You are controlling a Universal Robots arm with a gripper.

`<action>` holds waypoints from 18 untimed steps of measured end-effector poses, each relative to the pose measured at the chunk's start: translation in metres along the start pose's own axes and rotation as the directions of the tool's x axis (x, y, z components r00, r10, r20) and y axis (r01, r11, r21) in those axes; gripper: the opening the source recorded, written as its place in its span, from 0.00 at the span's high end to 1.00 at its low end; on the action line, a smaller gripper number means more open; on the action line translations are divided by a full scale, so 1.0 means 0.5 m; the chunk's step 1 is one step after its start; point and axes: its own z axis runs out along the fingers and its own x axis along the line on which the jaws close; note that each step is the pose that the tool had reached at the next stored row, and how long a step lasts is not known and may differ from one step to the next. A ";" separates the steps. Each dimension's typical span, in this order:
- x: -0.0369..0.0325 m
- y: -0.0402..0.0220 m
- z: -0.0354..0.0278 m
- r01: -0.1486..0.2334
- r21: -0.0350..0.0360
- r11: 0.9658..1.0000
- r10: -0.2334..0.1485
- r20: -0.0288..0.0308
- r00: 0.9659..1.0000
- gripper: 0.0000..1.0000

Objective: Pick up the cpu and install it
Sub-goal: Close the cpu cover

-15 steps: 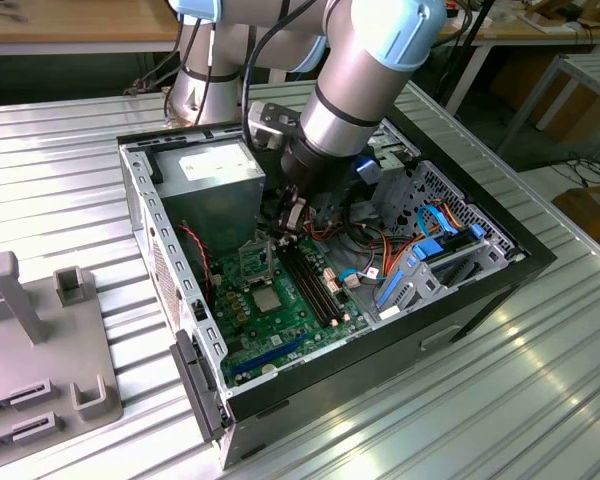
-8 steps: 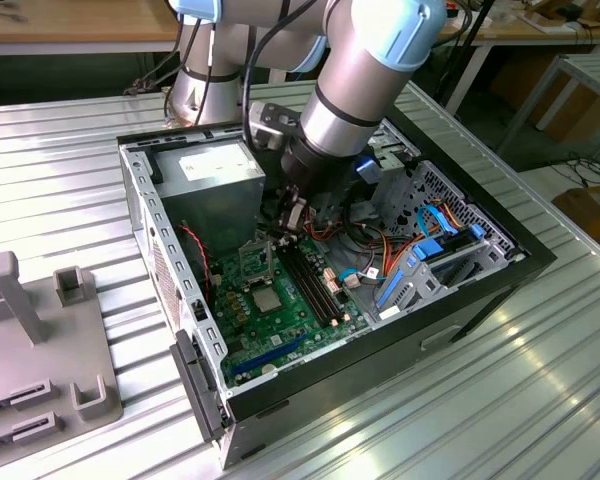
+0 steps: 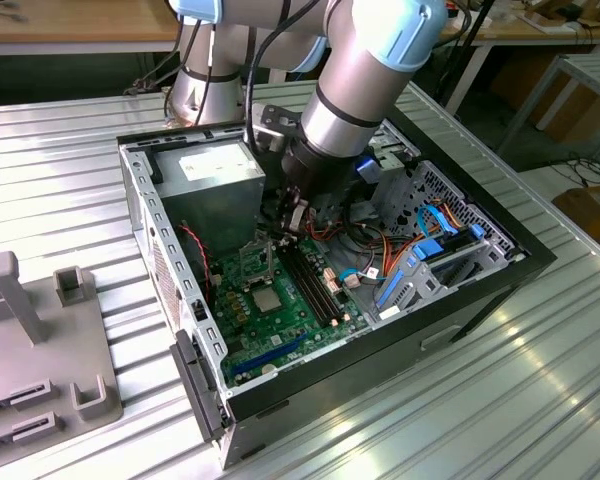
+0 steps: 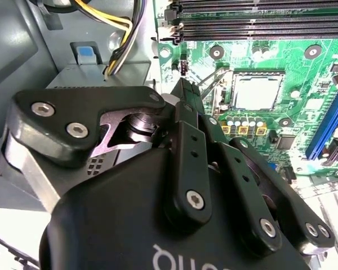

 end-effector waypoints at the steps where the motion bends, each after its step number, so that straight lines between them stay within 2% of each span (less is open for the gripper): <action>1: 0.000 0.000 0.000 0.006 0.000 1.000 -0.006 -0.001 1.000 0.89; 9: 0.007 -0.004 -0.001 0.052 -0.001 0.999 -0.052 -0.009 0.999 0.89; 14: 0.012 -0.007 -0.001 0.085 -0.001 0.996 -0.085 -0.016 0.996 0.89; 18: 0.012 -0.007 -0.001 0.093 -0.002 0.996 -0.093 -0.017 0.996 0.89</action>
